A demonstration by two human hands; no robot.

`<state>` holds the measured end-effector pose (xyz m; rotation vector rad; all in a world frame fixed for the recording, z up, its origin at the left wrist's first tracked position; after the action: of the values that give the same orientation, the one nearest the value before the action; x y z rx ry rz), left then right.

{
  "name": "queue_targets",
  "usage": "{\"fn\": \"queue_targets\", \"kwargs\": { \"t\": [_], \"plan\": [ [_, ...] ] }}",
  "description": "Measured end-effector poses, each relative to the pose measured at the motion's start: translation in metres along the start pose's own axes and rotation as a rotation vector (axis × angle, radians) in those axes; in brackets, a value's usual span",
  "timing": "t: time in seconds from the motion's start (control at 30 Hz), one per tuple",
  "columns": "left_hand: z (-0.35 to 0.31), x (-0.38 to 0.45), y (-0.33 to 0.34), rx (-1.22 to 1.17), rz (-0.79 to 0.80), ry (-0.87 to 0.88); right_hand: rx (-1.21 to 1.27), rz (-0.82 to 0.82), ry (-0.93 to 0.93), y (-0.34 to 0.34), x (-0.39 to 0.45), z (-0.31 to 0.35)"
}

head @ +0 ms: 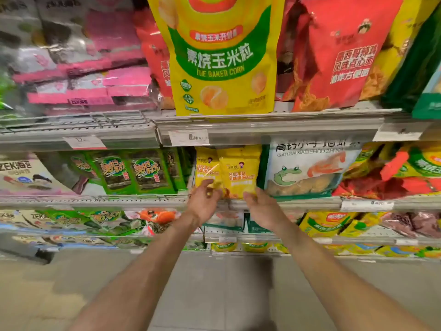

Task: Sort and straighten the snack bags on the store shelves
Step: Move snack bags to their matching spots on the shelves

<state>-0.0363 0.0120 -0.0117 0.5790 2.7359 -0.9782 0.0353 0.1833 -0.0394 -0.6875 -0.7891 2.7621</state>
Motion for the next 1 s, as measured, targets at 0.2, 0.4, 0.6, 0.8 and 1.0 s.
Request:
{"fn": "queue_targets", "kwargs": {
  "t": [0.2, 0.4, 0.6, 0.8, 1.0],
  "plan": [
    [0.012, 0.050, 0.025, 0.012, -0.007, 0.086, -0.038, -0.185, -0.090, 0.013, 0.025, 0.001],
    [0.030, 0.077, 0.039, -0.052, -0.015, 0.160, -0.004, -0.273, -0.197, 0.022, 0.039, -0.008],
    [0.042, 0.089, 0.042, -0.128, -0.036, 0.201, 0.019, -0.313, -0.351, 0.024, 0.036, -0.017],
    [0.049, 0.087, 0.031, -0.292, -0.065, 0.257, -0.010, -0.359, -0.373, 0.027, 0.036, -0.025],
    [0.053, 0.079, -0.007, -0.361, -0.069, 0.299, 0.007, -0.455, -0.416, 0.035, 0.040, 0.004]
  ]
}}
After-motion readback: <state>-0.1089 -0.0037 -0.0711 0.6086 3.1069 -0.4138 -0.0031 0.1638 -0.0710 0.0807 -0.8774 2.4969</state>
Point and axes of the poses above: each hand's wrist, its own x-axis towards the middle knuckle, its own y-axis out of the palm, z = x × y, the point moved 4 cm from there along x, towards the middle knuckle, and after that the axes turned 2 degrees about x, right-handed, at the moved point
